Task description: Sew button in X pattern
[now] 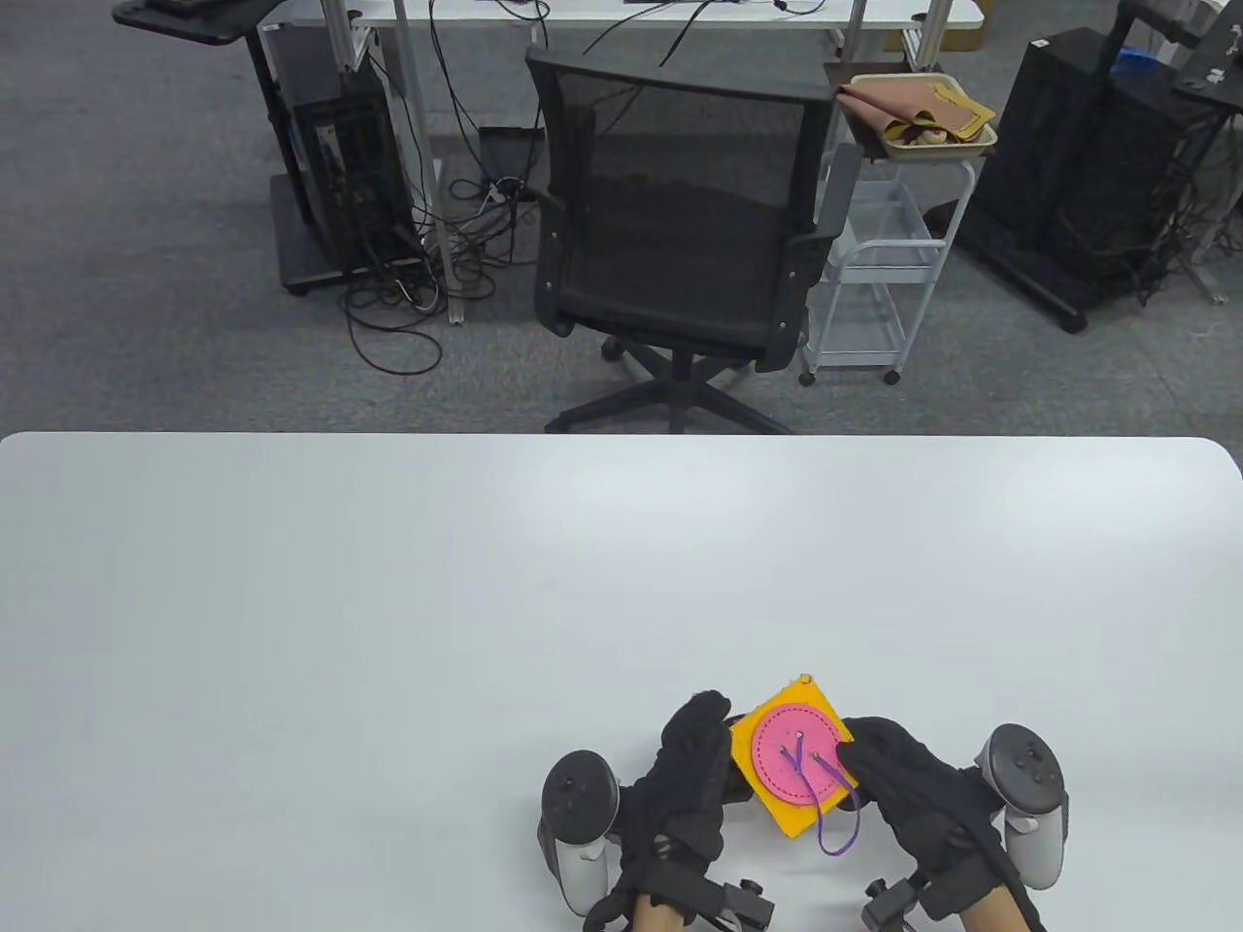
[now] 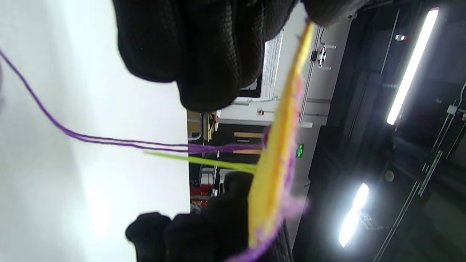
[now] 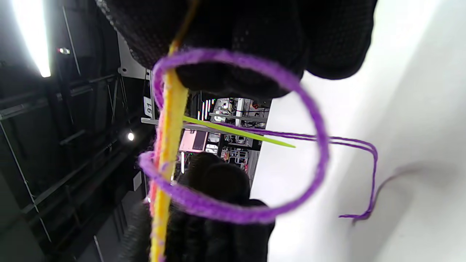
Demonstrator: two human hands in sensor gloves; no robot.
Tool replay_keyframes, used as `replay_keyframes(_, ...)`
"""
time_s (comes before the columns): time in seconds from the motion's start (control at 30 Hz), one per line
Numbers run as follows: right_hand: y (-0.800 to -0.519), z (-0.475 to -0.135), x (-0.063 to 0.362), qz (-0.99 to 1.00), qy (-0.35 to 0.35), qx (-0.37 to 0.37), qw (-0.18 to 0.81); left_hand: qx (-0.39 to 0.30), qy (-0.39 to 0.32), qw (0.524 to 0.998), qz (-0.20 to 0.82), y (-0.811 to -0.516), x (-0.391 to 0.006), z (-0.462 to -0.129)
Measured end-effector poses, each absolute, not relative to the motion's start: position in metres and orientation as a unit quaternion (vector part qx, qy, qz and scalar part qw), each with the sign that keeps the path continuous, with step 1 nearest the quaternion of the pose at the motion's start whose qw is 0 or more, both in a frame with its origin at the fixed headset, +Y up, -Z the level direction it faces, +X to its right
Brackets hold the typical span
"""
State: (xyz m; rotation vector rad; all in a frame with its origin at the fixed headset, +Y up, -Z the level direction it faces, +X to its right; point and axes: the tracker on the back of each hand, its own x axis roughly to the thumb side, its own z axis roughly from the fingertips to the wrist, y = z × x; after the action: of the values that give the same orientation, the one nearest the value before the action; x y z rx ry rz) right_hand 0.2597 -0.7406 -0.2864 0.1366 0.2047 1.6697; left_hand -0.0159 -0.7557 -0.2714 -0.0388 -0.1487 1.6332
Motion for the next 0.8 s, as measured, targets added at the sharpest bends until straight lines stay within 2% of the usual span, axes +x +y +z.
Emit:
replay_keyframes(0.13,-0.741,-0.285,0.257,0.717,0.098,0.060,0.688,-0.041,-0.098,0.708,0.699,-0.752,-0.008,-0.273)
replay_keyframes(0.27,-0.740,-0.283,0.255,0.707,0.105,0.060,0.697,-0.083,-0.173,0.739,0.646,-0.744,0.008,-0.273)
replay_keyframes(0.43,-0.741,-0.282,0.253,0.704,0.110,0.062,0.699,-0.105,-0.204,0.730,0.643,-0.743,0.017,-0.272)
replay_keyframes(0.57,-0.741,-0.282,0.251,0.701,0.116,0.063,0.701,-0.094,-0.207,0.736,0.637,-0.742,0.017,-0.272)
replay_keyframes(0.8,-0.744,-0.282,0.249,0.706,0.123,0.058,0.695,-0.034,-0.183,0.787,0.588,-0.739,0.017,-0.270)
